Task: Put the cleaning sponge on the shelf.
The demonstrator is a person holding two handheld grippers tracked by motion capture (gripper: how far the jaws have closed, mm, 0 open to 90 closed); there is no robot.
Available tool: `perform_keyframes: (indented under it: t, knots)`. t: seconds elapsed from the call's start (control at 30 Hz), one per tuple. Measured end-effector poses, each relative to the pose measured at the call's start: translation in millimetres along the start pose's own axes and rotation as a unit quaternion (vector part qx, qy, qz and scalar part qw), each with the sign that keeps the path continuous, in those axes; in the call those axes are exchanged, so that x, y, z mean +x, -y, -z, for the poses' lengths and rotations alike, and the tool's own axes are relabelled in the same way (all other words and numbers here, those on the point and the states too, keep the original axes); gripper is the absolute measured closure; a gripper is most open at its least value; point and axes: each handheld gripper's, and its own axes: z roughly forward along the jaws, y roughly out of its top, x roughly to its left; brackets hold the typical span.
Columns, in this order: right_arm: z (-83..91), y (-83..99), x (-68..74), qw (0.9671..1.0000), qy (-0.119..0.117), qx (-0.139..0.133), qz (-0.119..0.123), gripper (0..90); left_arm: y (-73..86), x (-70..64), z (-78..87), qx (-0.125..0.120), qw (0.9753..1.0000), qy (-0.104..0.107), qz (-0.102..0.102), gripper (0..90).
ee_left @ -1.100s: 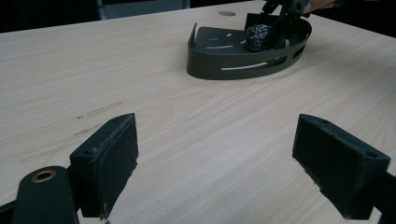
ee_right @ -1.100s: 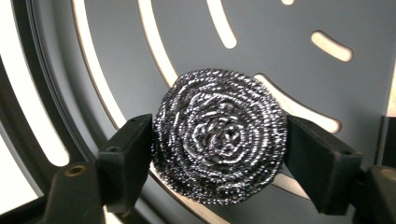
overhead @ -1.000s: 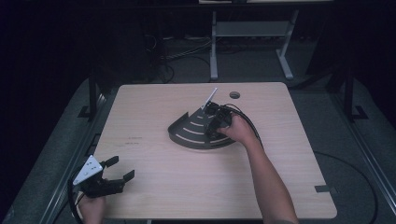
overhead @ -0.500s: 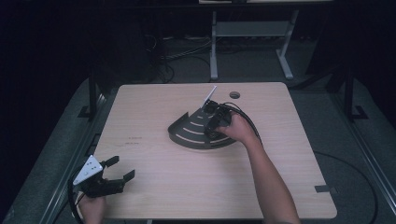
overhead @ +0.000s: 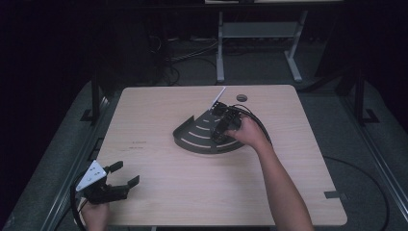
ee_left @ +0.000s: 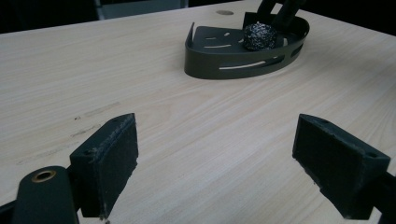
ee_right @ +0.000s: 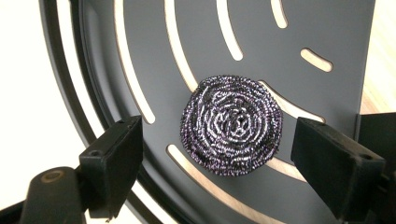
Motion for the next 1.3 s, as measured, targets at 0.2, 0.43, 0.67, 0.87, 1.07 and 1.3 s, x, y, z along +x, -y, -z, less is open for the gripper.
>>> perform_keyframes:
  t: [0.2, 0.43, 0.67, 0.87, 1.07, 1.3]
  knots:
    - [9.1, 5.9, 1.9, 1.0, 0.003, -0.008, 0.0, 16.7, -0.1, -0.4, -0.2, 0.0, 1.0, 0.0, -0.002, 13.7]
    - [19.0, 13.0, 3.4, 0.9999, 0.004, -0.014, 0.003, 16.6, 0.1, -0.3, -0.1, 0.001, 1.0, -0.001, -0.001, 13.7]
    - [25.7, 16.9, 9.6, 0.9998, 0.004, -0.017, 0.009, 16.6, 0.0, -0.4, 0.0, 0.001, 1.0, 0.0, -0.003, 13.7]
    - [28.2, 22.4, 11.4, 0.9998, 0.001, -0.02, 0.01, 16.6, -0.2, -0.9, -0.1, 0.002, 1.0, 0.0, -0.003, 13.7]
    - [30.7, 30.2, 11.8, 0.9998, 0.0, -0.021, 0.004, 16.6, -0.2, -1.1, -0.5, 0.003, 1.0, 0.0, -0.004, 13.7]
    - [34.0, 41.6, 14.7, 0.9997, -0.001, -0.022, 0.005, 16.6, -0.3, -1.7, -1.0, 0.003, 1.0, 0.001, -0.005, 13.7]
